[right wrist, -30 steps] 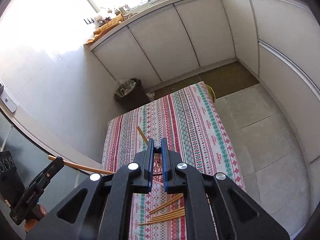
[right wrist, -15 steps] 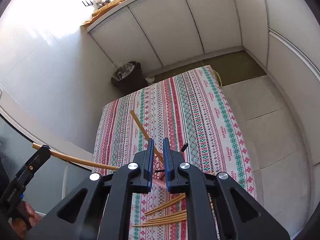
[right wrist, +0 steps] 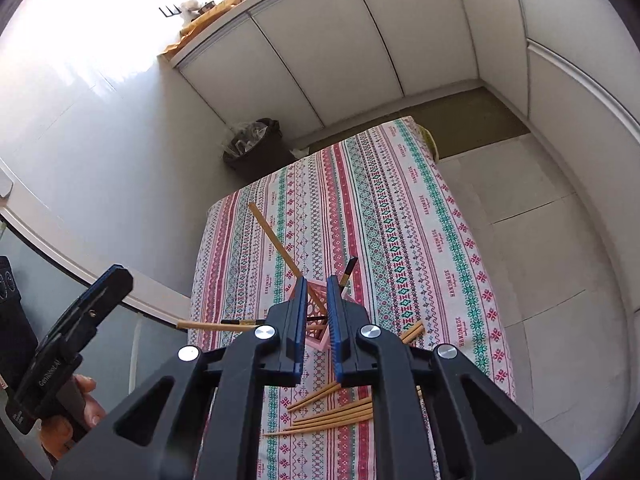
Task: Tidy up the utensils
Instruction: 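Move both open tools over the pile of wooden chopsticks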
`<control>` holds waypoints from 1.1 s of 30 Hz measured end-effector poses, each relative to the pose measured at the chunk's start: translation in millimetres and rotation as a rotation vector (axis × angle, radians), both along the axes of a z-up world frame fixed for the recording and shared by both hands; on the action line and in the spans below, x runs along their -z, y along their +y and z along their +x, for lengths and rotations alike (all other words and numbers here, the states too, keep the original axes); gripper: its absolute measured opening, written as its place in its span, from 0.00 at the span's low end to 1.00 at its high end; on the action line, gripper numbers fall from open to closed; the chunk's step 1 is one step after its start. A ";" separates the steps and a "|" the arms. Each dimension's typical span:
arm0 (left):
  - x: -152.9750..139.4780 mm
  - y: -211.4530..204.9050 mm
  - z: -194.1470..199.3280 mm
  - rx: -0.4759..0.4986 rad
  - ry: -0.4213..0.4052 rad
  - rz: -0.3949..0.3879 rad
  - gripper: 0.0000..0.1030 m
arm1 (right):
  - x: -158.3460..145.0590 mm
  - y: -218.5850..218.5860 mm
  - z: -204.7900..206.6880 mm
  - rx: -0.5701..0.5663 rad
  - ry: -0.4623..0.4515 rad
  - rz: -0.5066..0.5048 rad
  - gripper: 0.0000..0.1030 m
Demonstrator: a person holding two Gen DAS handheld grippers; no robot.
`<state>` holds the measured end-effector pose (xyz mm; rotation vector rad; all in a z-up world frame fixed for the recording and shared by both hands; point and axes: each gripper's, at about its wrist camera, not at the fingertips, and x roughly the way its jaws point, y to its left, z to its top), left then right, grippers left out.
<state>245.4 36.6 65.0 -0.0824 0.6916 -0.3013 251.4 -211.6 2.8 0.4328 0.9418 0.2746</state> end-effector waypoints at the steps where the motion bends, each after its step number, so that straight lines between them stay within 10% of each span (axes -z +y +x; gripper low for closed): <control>1: -5.6 2.5 -4.6 -0.003 -0.018 -0.006 0.62 | 1.2 -2.0 -2.6 0.003 0.002 0.010 0.18; 7: -26.3 -2.0 -36.0 0.048 -0.087 0.020 0.76 | 17.0 -18.0 -27.1 0.056 0.013 0.101 0.38; 13: -11.3 -26.1 -59.4 0.135 -0.062 0.102 0.93 | 42.2 -40.2 -67.4 0.123 0.010 0.188 0.85; 27: 68.4 -86.0 -89.8 0.294 0.043 0.389 0.93 | 78.8 -58.4 -125.7 0.221 -0.001 -0.165 0.93; 33: 123.3 -119.9 -87.2 0.438 0.150 0.567 0.93 | 134.8 -98.4 -137.0 0.323 0.144 -0.059 0.93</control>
